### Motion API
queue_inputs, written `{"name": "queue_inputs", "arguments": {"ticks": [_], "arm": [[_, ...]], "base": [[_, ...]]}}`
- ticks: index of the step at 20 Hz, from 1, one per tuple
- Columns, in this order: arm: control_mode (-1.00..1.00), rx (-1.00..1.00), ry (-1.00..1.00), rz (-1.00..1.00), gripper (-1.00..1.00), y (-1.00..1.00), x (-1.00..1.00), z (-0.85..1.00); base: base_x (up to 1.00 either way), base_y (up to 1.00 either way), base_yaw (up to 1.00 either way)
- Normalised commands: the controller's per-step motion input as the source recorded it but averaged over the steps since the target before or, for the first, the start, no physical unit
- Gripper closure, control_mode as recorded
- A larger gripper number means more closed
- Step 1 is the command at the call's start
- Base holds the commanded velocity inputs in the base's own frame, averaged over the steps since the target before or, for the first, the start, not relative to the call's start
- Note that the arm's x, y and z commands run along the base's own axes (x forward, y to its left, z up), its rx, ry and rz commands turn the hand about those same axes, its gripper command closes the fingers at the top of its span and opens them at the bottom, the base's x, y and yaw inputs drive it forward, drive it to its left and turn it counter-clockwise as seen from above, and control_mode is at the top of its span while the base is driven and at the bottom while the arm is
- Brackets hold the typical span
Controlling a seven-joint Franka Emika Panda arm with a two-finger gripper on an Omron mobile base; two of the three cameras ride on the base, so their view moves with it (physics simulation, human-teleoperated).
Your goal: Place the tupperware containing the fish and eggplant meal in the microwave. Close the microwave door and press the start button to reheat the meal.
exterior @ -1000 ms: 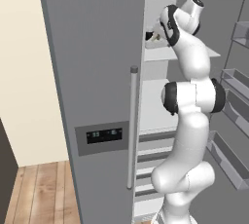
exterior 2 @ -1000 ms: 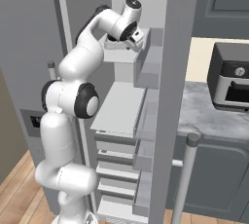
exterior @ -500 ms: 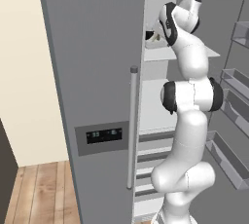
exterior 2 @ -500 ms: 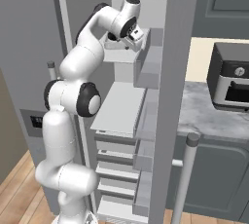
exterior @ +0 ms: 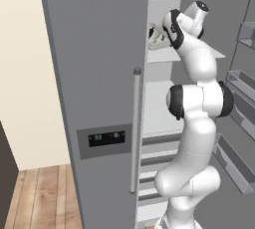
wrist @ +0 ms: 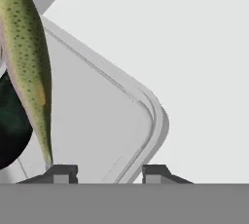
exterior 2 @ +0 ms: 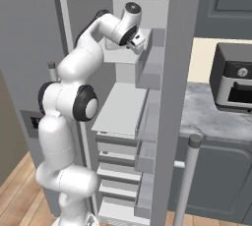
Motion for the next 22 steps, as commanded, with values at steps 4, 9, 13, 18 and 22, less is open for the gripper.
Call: {"name": "queue_inputs", "arguments": {"ticks": [4, 9, 13, 18, 22], "arm": [[-1.00, 0.00, -0.16, -0.15, 1.00, 0.00, -0.06, -0.18], [-1.00, 0.00, -0.05, -0.15, 1.00, -0.02, -0.55, 0.00], [-1.00, 0.00, -0.11, -0.10, 1.00, -0.09, -0.91, 0.02], [-1.00, 0.00, -0.08, -0.01, 1.00, -0.01, -1.00, 0.10], [-1.00, 0.01, 0.00, -0.04, 1.00, 0.00, -1.00, 0.00]], "base": [[0.00, 0.00, 0.00], [0.00, 0.00, 0.00], [0.00, 0.00, 0.00], [0.00, 0.00, 0.00], [0.00, 0.00, 0.00]]}}
